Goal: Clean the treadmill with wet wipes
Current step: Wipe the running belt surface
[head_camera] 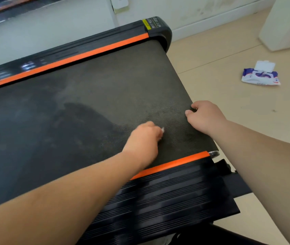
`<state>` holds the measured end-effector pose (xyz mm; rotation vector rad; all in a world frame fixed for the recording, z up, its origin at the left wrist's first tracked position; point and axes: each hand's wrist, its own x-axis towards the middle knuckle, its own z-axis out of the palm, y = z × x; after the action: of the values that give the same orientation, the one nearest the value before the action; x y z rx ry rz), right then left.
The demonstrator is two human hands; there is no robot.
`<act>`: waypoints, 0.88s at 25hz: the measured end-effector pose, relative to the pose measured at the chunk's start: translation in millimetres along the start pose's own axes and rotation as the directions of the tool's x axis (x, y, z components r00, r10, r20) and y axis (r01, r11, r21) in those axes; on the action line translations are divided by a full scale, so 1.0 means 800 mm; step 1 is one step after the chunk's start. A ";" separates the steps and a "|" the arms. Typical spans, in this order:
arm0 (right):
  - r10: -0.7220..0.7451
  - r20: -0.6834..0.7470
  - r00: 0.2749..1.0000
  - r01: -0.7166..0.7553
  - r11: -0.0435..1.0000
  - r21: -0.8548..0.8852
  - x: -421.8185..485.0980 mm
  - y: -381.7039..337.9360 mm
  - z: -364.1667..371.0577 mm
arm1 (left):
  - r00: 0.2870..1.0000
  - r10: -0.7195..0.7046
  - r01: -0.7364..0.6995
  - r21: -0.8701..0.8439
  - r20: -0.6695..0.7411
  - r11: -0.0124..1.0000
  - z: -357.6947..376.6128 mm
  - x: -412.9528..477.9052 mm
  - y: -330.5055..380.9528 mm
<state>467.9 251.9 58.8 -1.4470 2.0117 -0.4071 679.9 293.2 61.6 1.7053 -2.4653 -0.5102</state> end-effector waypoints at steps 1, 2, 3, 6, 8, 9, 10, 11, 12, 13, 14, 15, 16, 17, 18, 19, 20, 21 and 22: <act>0.003 -0.001 1.000 -0.003 1.000 -0.022 0.002 -0.004 0.000 | 0.998 0.049 -0.049 -0.008 0.045 0.999 -0.005 -0.002 -0.007; 0.011 0.003 1.000 -0.011 0.999 -0.031 0.004 -0.007 0.002 | 0.998 0.031 -0.031 0.006 0.047 0.999 -0.015 0.003 -0.024; 0.017 0.008 1.000 -0.016 0.999 -0.031 0.004 -0.009 0.002 | 0.999 -0.038 0.037 0.028 0.002 0.999 -0.022 0.012 -0.048; 0.004 0.011 1.000 -0.003 0.999 -0.040 0.006 -0.015 0.003 | 0.921 -0.352 0.358 0.001 -0.169 0.934 -0.028 0.013 -0.087; -0.019 0.003 1.000 0.019 0.999 -0.044 0.008 -0.019 0.005 | 0.938 -0.322 0.314 -0.081 -0.129 0.946 -0.018 0.003 -0.051; -0.026 -0.002 1.000 0.026 0.999 -0.044 0.009 -0.022 0.007 | 0.967 -0.245 0.235 -0.116 -0.077 0.965 -0.013 0.000 -0.030; -0.024 -0.006 1.000 0.023 0.999 -0.045 0.009 -0.026 0.009 | 0.985 -0.171 0.165 -0.136 -0.035 0.977 -0.011 -0.001 -0.020; -0.020 -0.012 1.000 0.019 0.999 -0.049 0.008 -0.030 0.010 | 0.988 -0.150 0.145 -0.138 -0.024 0.980 -0.016 0.007 -0.020; -0.014 -0.017 1.000 0.013 0.999 -0.050 0.009 -0.032 0.012 | 0.982 -0.185 0.178 -0.132 -0.045 0.975 -0.022 0.025 -0.028; -0.013 -0.023 1.000 0.012 0.999 -0.046 0.011 -0.031 0.012 | 0.962 -0.260 0.248 -0.137 -0.081 0.959 -0.026 0.045 -0.037; -0.007 -0.028 1.000 0.006 0.999 -0.036 0.013 -0.029 0.012 | 0.923 -0.369 0.348 -0.167 -0.113 0.922 -0.030 0.062 -0.043; -0.002 -0.040 0.999 0.001 1.000 -0.026 0.015 -0.028 0.011 | 0.886 -0.447 0.418 -0.203 -0.127 0.886 -0.030 0.075 -0.040; 0.008 -0.055 0.998 -0.009 1.000 -0.017 0.019 -0.029 0.011 | 0.891 -0.439 0.407 -0.219 -0.119 0.887 -0.025 0.084 -0.025; 0.020 -0.073 0.997 -0.020 1.000 -0.002 0.024 -0.029 0.011 | 0.931 -0.354 0.329 -0.213 -0.091 0.920 -0.017 0.092 0.001; 0.037 -0.088 0.995 -0.035 0.999 0.024 0.028 -0.029 0.011 | 0.975 -0.221 0.210 -0.189 -0.039 0.959 -0.005 0.093 0.032; 0.055 -0.097 0.994 -0.050 0.997 0.054 0.031 -0.031 0.010 | 0.995 -0.090 0.094 -0.139 0.037 0.986 0.002 0.087 0.060; 0.076 -0.101 0.992 -0.067 0.994 0.089 0.035 -0.033 0.009 | 0.997 0.009 -0.002 -0.086 0.080 0.996 0.006 0.084 0.071; 0.095 -0.105 0.990 -0.082 0.989 0.126 0.037 -0.035 0.007 | 0.996 0.056 -0.053 -0.050 0.070 0.997 0.004 0.090 0.064; 0.113 -0.109 0.988 -0.096 0.984 0.153 0.039 -0.037 0.007 | 0.999 0.034 -0.034 -0.018 0.033 0.999 -0.003 0.103 0.042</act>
<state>486.6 213.0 62.0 -1.2479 2.0919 -0.5944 620.1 227.4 66.2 1.6589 -2.5003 -0.5603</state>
